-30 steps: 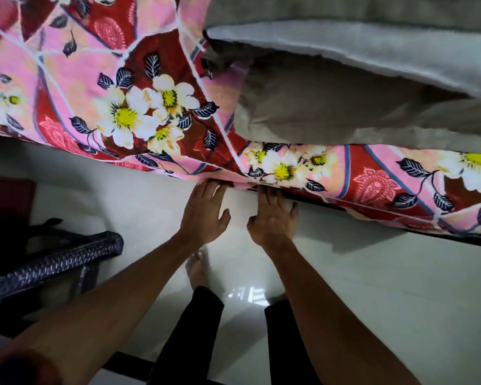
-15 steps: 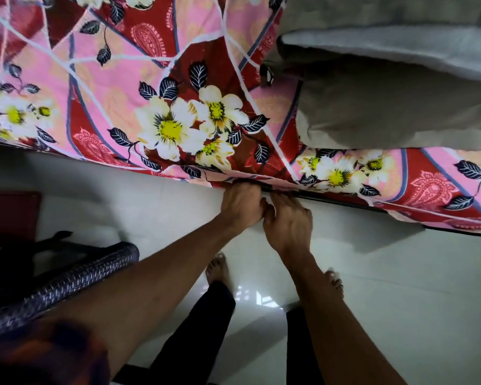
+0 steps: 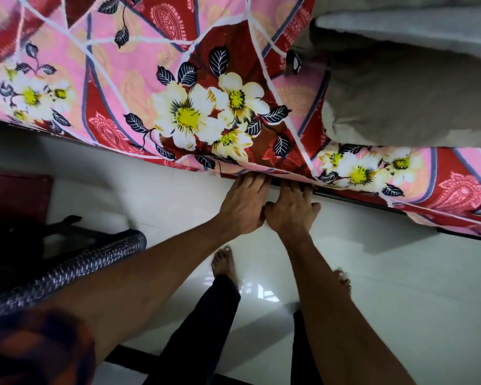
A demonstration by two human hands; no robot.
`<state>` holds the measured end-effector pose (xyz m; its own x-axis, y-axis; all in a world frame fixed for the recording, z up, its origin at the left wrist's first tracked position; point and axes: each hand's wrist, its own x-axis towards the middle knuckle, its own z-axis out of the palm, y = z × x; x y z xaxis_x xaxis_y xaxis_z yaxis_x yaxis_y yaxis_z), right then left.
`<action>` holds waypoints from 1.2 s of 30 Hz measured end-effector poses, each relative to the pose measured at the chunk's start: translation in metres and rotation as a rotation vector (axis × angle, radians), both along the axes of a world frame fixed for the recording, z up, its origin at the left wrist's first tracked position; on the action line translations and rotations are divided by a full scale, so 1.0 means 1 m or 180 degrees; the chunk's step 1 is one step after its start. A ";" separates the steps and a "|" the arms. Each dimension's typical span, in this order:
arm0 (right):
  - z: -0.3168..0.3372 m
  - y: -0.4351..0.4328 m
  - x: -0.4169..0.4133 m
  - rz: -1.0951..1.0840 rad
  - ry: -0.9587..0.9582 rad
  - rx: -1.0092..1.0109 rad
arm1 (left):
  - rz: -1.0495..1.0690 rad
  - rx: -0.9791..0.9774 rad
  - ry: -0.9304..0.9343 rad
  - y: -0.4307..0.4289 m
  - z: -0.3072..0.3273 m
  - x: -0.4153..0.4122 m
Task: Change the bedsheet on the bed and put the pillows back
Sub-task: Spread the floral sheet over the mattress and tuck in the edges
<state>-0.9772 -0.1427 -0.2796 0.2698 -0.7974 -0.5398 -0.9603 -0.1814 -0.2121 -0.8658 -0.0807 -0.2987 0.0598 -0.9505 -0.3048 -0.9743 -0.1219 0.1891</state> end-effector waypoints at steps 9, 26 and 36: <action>0.003 0.010 -0.013 -0.0149 -0.0885 -0.0427 | 0.0579 0.0211 0.0572 -0.027 0.021 -0.012; 0.000 0.022 0.014 0.0179 -0.0793 -0.0712 | 0.0636 -0.0115 0.0315 -0.004 0.007 0.029; 0.001 0.024 0.040 0.0360 -0.0292 0.0213 | 0.0486 -0.0236 0.0001 0.047 0.005 0.067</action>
